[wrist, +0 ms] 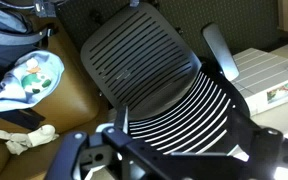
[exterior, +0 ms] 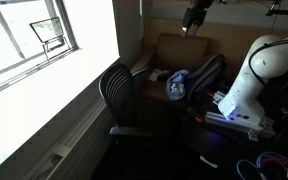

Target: Put the bag on the chair.

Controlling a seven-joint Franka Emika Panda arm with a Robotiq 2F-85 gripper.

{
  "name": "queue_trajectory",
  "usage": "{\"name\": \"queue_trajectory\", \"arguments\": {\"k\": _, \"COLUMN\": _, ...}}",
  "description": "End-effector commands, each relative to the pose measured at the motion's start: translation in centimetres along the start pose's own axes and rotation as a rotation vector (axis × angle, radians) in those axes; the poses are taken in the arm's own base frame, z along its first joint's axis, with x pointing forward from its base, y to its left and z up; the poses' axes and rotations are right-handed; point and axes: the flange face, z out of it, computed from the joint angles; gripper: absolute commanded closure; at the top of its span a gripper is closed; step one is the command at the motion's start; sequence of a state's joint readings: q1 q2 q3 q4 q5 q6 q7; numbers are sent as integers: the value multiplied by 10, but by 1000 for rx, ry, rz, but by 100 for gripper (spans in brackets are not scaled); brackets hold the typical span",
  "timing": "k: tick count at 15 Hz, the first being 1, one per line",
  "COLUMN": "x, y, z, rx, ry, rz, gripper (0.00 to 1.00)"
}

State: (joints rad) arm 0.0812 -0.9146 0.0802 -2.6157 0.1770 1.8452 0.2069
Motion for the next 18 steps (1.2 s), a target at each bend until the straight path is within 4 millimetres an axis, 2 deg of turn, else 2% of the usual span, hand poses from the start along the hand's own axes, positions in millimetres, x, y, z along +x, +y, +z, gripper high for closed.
{"name": "queue_trajectory", "arguments": {"k": 1, "x": 0, "y": 0, "z": -1, "rx": 0, "ry": -1, "rz": 0, "gripper": 0}}
{"name": "queue_trajectory", "arguments": {"k": 11, "x": 0, "y": 0, "z": -1, "rx": 0, "ry": -1, "rz": 0, "gripper": 0}}
{"name": "queue_trajectory", "arguments": {"k": 13, "x": 8, "y": 5, "z": 5, "rx": -34, "ry": 66, "rz": 43, "gripper": 0}}
{"name": "queue_trajectory", "arguments": {"k": 14, "x": 15, "y": 19, "z": 13, "rx": -50, "ry": 85, "rz": 111, "gripper": 0}}
{"name": "queue_trajectory", "arguments": {"k": 18, "x": 26, "y": 103, "z": 58, "rx": -167, "ry": 131, "rz": 289, "gripper": 0}}
